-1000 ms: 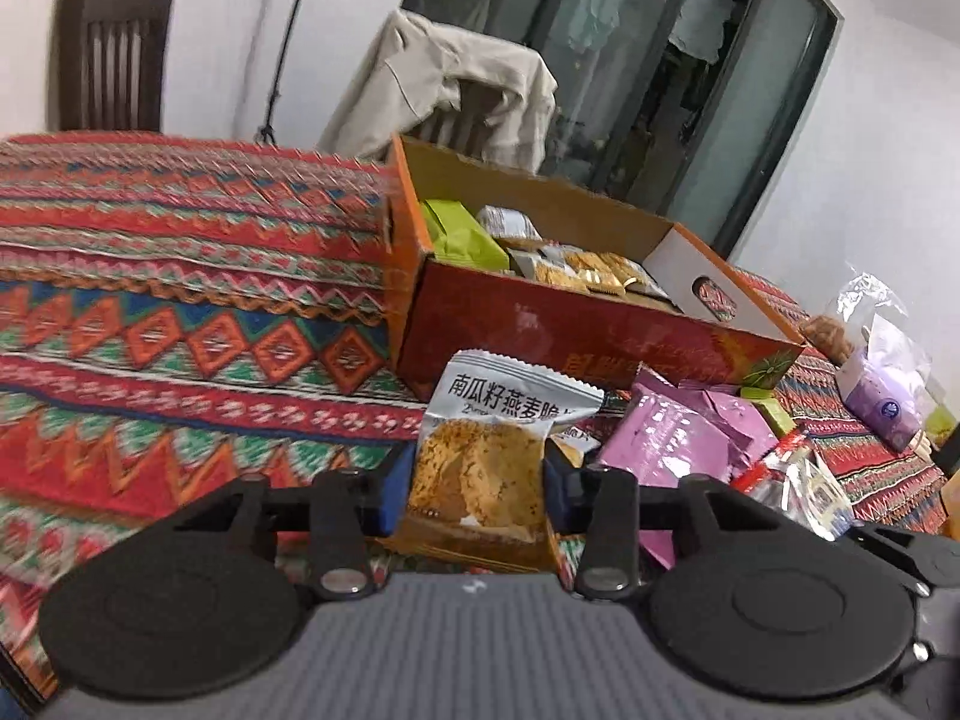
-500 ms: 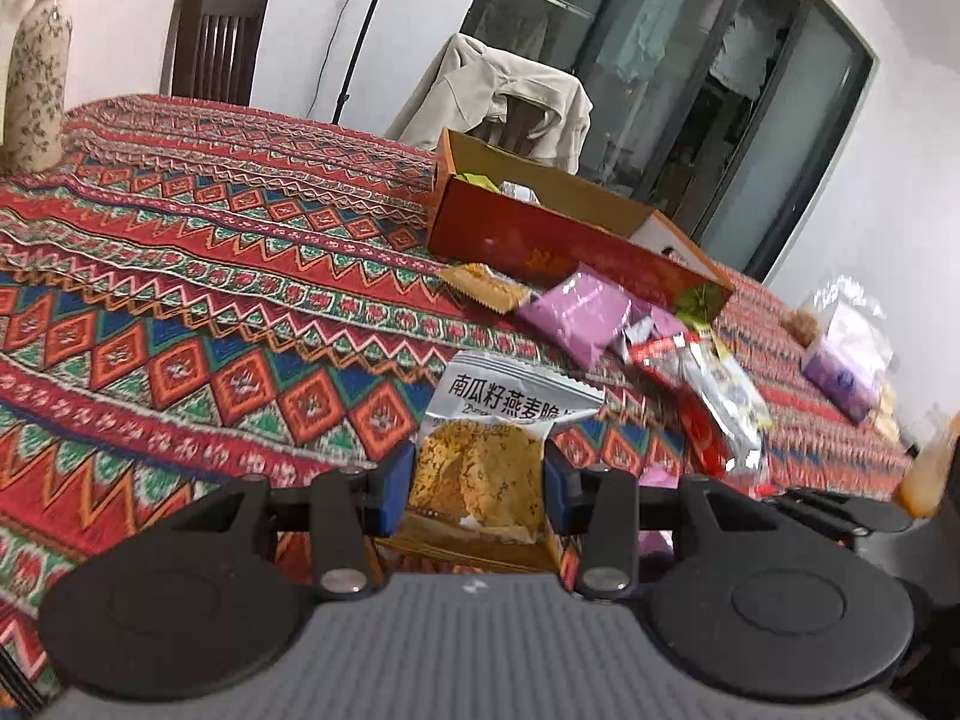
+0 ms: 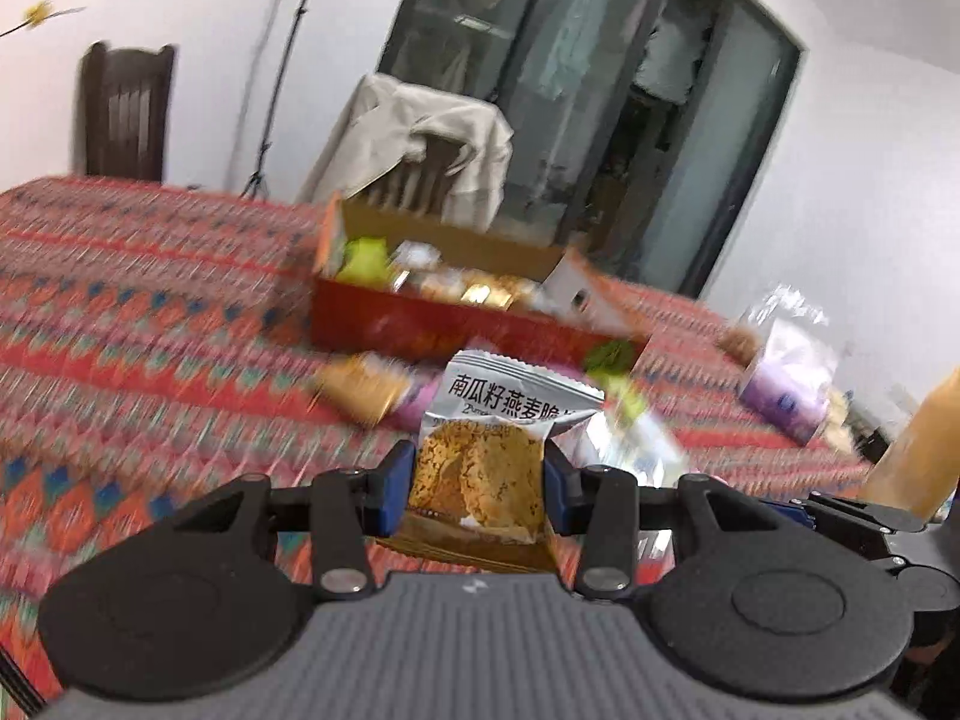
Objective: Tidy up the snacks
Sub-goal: 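Carry both packets into the box and open both grippers, then move both open tools back toward the snack pile, then grasp a cracker packet with the left gripper while the right grasps a pink packet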
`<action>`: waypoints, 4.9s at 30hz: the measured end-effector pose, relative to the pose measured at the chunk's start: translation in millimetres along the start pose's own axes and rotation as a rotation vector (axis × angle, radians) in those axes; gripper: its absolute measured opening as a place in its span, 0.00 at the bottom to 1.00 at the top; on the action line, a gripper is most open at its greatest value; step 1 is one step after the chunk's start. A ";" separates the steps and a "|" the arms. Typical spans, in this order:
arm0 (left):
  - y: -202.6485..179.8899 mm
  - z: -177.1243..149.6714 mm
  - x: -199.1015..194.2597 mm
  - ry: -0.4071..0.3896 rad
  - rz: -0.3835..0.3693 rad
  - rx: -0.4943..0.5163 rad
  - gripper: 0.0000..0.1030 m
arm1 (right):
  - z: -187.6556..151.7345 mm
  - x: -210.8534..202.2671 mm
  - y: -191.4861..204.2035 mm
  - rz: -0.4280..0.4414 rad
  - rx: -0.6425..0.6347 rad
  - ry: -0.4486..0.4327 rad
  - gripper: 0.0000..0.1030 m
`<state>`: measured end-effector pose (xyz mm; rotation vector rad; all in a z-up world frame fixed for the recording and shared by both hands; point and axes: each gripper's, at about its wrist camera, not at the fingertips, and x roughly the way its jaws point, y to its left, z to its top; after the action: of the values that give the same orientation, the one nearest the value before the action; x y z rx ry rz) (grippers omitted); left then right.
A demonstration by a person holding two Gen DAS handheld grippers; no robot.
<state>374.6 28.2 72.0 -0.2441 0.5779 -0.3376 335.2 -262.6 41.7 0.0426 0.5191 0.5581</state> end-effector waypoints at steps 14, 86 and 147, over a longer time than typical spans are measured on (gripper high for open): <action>-17.0 164.1 224.4 0.140 0.052 -0.005 0.43 | 165.6 127.8 -137.7 -0.125 0.063 -0.017 0.59; -22.3 -117.0 -129.2 -0.090 0.287 0.193 1.00 | -73.1 -111.6 44.3 -0.213 -0.047 -0.099 0.97; 116.0 -11.7 28.5 0.025 0.278 0.010 0.56 | 66.5 253.4 35.7 -0.173 -0.109 0.212 0.60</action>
<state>418.4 122.3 11.6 -0.1470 0.6258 -0.0751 532.8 -94.8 -10.3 -0.1658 0.6908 0.4231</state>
